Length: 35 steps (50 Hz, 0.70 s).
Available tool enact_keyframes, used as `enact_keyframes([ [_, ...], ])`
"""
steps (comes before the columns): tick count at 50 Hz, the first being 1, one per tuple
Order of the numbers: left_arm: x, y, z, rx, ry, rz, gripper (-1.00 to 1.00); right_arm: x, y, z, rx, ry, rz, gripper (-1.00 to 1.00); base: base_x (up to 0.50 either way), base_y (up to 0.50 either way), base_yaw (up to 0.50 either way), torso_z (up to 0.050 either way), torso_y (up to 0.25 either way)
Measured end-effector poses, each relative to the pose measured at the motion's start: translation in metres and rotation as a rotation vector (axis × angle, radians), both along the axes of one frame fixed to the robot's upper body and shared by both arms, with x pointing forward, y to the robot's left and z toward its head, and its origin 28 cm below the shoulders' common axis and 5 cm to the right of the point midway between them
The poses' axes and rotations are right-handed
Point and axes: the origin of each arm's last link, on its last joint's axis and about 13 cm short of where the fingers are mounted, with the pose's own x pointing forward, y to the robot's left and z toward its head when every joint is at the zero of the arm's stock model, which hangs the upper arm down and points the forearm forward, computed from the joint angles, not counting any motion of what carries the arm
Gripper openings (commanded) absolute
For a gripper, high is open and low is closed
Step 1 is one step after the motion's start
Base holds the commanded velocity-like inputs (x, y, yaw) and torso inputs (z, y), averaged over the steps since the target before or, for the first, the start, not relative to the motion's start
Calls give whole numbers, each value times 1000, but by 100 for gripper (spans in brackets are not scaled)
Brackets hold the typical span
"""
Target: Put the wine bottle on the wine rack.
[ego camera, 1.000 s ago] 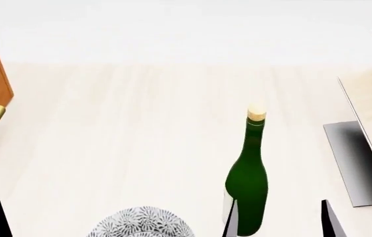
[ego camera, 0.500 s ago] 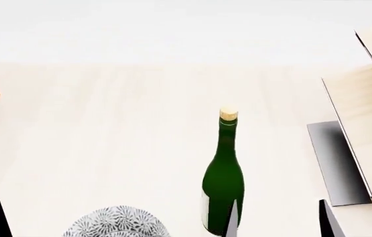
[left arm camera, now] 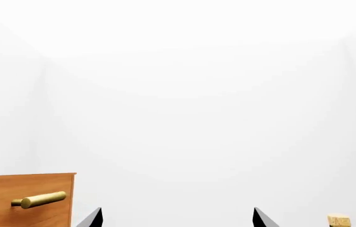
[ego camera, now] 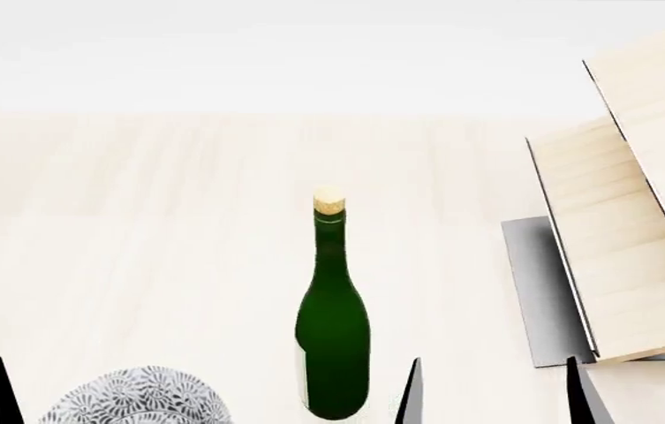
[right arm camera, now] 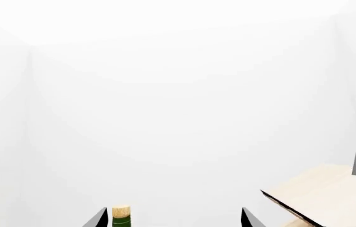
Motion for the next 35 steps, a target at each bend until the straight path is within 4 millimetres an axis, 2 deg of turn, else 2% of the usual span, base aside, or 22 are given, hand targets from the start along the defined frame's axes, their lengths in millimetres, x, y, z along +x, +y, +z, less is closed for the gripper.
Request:
enact_keyframes([
  [35,0,0,1,-1,0,-3,100,0,0,1,-2,3,5,100,0,-202,0,0,0],
])
